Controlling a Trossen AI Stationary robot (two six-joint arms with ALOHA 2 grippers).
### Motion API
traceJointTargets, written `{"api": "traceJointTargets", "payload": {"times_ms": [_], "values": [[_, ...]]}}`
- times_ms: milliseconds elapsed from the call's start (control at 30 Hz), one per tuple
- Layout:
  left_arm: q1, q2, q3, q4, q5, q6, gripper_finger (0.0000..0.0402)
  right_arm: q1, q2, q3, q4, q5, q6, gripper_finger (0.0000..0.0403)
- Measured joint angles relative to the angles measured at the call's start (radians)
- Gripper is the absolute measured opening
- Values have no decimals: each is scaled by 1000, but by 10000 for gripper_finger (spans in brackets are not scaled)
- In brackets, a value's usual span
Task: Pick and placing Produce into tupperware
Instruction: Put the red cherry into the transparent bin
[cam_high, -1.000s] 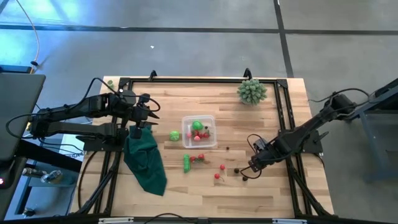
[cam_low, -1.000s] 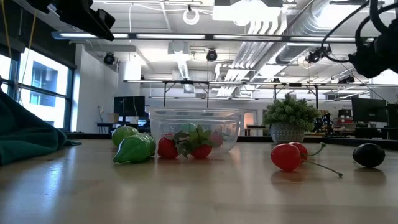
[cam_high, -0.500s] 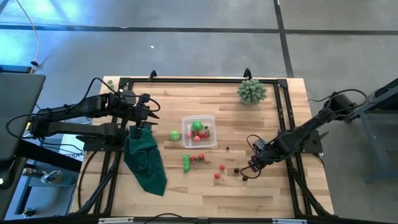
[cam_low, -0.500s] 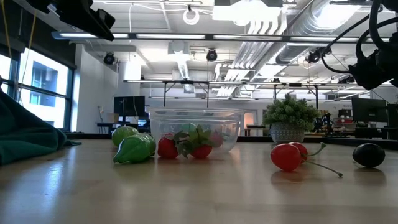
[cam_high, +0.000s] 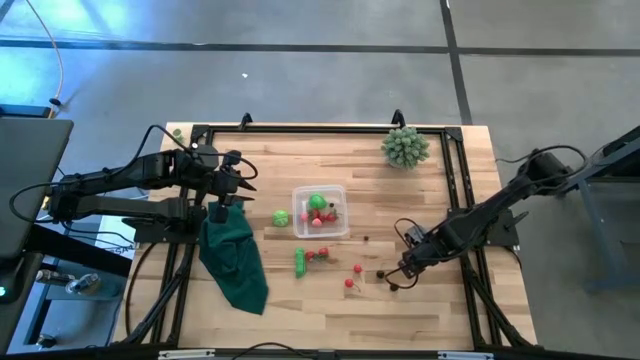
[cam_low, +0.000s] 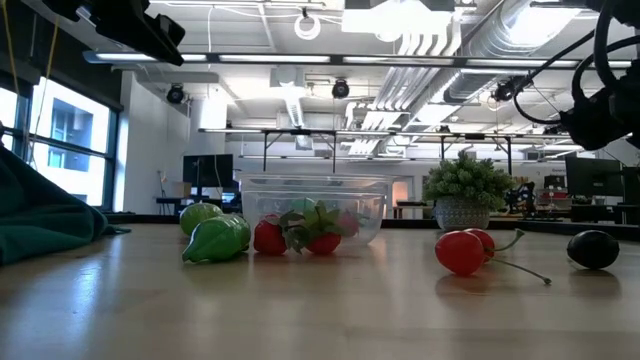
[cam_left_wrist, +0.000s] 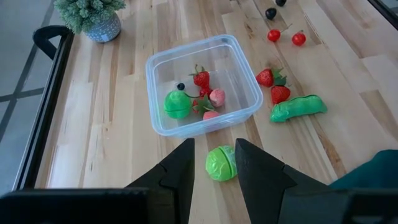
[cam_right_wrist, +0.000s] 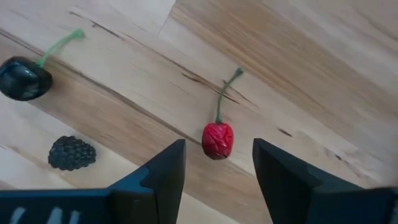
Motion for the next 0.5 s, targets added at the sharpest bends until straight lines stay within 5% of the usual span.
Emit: {"api": "traceJointTargets", "payload": {"times_ms": [500], "values": [[0, 0, 0, 0, 0, 0, 106, 0, 112, 1, 44, -3, -3, 177]]}}
